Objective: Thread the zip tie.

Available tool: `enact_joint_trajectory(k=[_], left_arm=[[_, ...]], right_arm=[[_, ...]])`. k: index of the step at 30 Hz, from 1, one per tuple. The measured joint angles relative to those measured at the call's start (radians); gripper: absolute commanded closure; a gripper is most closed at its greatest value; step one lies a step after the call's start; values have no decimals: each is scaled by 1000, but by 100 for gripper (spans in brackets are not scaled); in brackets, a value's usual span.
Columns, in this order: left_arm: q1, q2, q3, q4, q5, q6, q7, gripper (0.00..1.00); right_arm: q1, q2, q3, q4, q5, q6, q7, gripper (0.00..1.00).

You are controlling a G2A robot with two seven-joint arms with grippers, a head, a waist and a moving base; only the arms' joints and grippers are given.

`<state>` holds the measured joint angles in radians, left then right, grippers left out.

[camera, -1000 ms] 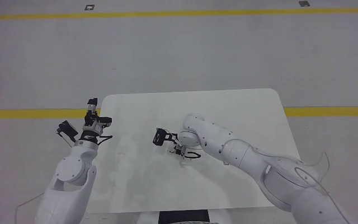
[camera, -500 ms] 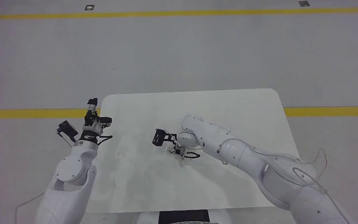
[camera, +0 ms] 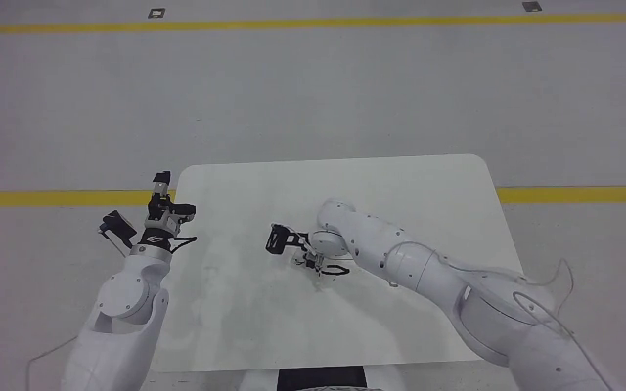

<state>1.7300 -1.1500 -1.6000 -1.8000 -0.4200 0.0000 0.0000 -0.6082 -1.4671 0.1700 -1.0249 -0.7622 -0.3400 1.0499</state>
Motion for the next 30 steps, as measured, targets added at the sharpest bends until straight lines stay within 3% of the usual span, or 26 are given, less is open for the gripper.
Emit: enact_joint_trajectory(k=[20, 24, 28, 30], left_arm=[[0, 0, 0, 0, 0, 0, 0, 0], [0, 0, 0, 0, 0, 0, 0, 0], [0, 0, 0, 0, 0, 0, 0, 0], [0, 0, 0, 0, 0, 0, 0, 0]], right_arm=[[-7, 1, 0, 4, 0, 0, 0, 79], [-9, -2, 0, 7, -5, 0, -1, 82], [-8, -5, 0, 12, -7, 0, -1, 99], [-7, -5, 0, 14, -6, 0, -3, 100]])
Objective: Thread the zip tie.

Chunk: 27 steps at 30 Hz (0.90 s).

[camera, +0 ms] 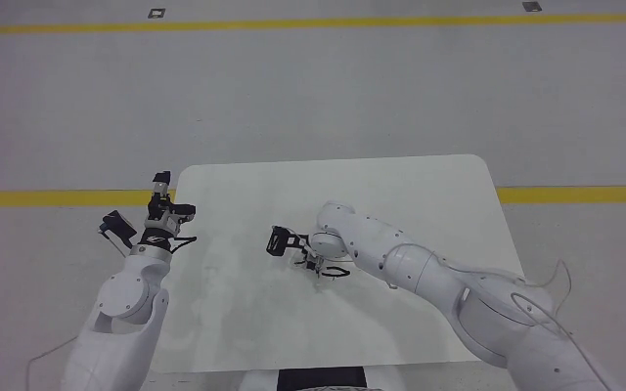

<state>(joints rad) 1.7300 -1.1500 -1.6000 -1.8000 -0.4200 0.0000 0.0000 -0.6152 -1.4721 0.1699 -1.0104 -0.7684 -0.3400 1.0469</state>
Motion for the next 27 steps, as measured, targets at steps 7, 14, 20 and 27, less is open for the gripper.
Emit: enact_joint_trajectory(k=[7, 14, 20, 27], left_arm=[[0, 0, 0, 0, 0, 0, 0, 0], [0, 0, 0, 0, 0, 0, 0, 0], [0, 0, 0, 0, 0, 0, 0, 0], [0, 0, 0, 0, 0, 0, 0, 0]], right_arm=[[7, 2, 0, 2, 6, 0, -4, 100], [21, 13, 2, -16, 17, 0, -3, 100], [30, 31, 12, -46, 32, 0, 7, 100], [34, 57, 16, -89, 68, 0, 31, 97]])
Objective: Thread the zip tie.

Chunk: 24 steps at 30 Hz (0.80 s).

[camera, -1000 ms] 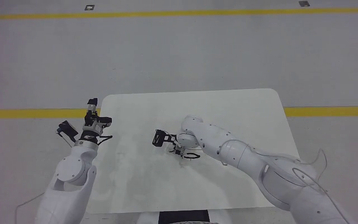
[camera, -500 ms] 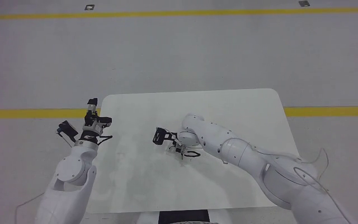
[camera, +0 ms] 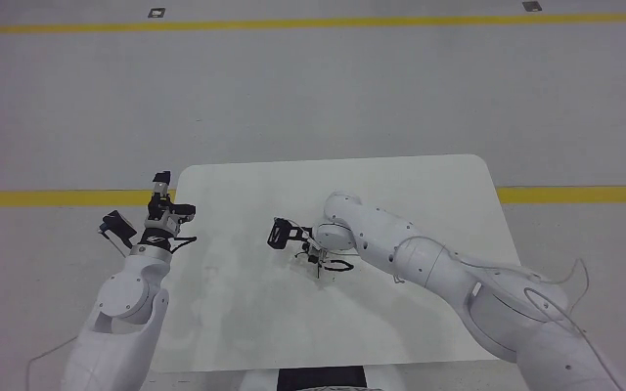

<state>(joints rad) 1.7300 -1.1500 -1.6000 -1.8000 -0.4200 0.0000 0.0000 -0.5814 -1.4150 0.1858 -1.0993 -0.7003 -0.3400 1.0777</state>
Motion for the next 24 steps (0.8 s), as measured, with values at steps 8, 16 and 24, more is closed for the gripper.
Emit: enact_joint_trajectory(k=[8, 16, 24], left_arm=[[0, 0, 0, 0, 0, 0, 0, 0], [0, 0, 0, 0, 0, 0, 0, 0], [0, 0, 0, 0, 0, 0, 0, 0]], right_arm=[[0, 13, -16, -2, 23, 0, -13, 100], [-2, 12, -16, 3, 30, 0, -19, 96], [-11, 4, -16, 15, 29, 0, -24, 94]])
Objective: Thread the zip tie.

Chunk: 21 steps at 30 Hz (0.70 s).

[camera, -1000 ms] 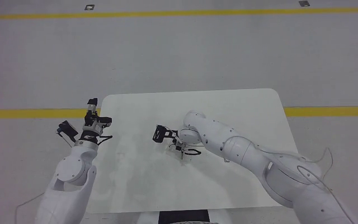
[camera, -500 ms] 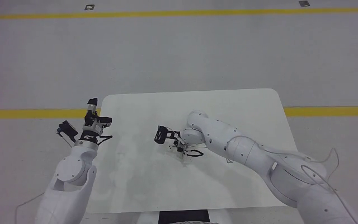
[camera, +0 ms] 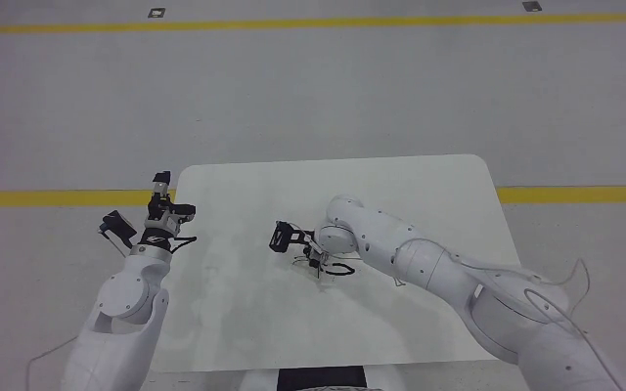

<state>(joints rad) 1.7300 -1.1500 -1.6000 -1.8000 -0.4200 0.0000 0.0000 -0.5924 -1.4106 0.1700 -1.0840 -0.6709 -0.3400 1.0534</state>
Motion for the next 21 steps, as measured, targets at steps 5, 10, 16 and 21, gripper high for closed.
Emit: enact_joint_trajectory(k=[5, 10, 16, 21], left_arm=[[0, 0, 0, 0, 0, 0, 0, 0], [0, 0, 0, 0, 0, 0, 0, 0], [0, 0, 0, 0, 0, 0, 0, 0], [0, 0, 0, 0, 0, 0, 0, 0]], right_arm=[[-3, -6, 0, 13, -1, 0, -7, 100], [-1, -11, 0, 21, -10, 0, -6, 100], [19, -4, 0, -7, 14, 0, 21, 100], [43, 26, 0, -66, 72, 0, 17, 100]])
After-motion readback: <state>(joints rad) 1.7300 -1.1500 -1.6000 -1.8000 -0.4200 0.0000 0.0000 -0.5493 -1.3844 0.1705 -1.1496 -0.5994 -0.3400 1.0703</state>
